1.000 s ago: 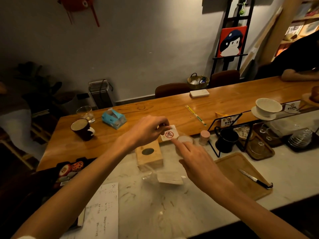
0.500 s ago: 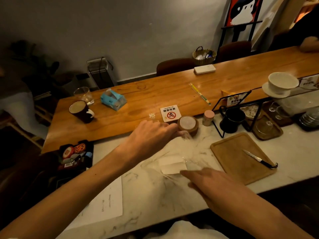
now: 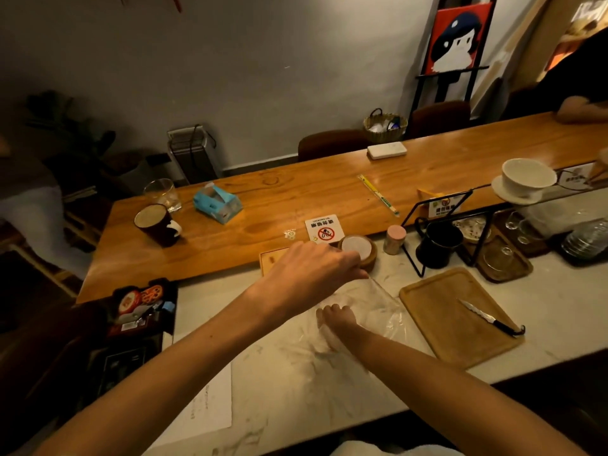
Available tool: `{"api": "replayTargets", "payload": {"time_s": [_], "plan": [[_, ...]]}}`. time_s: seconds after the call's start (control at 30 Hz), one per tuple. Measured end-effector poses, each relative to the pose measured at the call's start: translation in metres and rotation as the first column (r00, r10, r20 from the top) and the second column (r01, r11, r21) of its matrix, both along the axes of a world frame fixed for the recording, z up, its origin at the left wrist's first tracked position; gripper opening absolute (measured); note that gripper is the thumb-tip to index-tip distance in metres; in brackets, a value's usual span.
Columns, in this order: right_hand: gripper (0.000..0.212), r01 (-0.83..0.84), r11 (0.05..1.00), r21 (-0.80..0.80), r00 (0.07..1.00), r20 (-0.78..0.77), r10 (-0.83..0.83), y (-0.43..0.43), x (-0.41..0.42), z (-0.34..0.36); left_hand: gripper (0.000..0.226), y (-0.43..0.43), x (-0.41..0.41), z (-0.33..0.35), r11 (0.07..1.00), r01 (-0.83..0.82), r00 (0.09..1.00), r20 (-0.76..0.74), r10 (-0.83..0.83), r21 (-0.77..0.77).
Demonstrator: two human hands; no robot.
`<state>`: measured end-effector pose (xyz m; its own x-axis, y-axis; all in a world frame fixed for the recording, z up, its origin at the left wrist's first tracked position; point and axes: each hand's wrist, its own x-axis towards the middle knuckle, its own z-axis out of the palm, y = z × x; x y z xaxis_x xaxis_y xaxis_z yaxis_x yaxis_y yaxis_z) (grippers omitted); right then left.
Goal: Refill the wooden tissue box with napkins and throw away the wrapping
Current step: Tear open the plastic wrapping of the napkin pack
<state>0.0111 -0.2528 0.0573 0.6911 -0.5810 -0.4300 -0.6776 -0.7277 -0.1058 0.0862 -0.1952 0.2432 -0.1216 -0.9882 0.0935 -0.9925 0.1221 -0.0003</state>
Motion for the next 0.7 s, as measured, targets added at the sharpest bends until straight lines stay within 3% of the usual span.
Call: {"api": "replayTargets", "payload": {"time_s": [0.03,0.13,0.23,0.37,0.43,0.6,0.7], "plan": [[0.014,-0.024,0.999,0.022,1.0,-0.015,0.024,0.002,0.002,-0.007,0.036,-0.001,0.001,0.0,1.0,-0.005,1.0,-0.009,0.005,-0.014],[0.035,-0.078,0.995,0.063,0.997,0.016,0.077,0.004,0.004,-0.006,0.036,-0.001,0.008,0.001,0.999,-0.032,0.998,-0.056,0.031,-0.012],[0.039,-0.104,0.992,0.064,0.993,0.07,0.1,0.006,0.008,0.026,0.035,0.001,0.011,0.001,0.999,-0.039,0.996,-0.079,0.039,-0.005],[0.036,-0.055,0.998,0.013,0.998,-0.016,0.055,0.001,0.015,0.006,0.036,0.004,0.016,0.003,0.997,-0.07,0.988,-0.139,0.072,0.022],[0.036,-0.032,0.996,0.082,0.991,-0.125,0.042,0.003,0.013,-0.003,0.036,0.008,0.019,0.004,0.996,-0.084,0.981,-0.174,0.088,0.031],[0.056,-0.107,0.991,0.08,0.982,-0.144,0.118,-0.002,0.013,-0.008,0.036,0.022,0.025,0.002,0.994,-0.101,0.962,-0.251,0.109,0.046],[0.053,-0.092,0.995,0.047,0.99,-0.105,0.097,-0.002,0.007,-0.018,0.035,0.03,0.031,-0.003,0.99,-0.114,0.95,-0.283,0.132,0.079]]}}
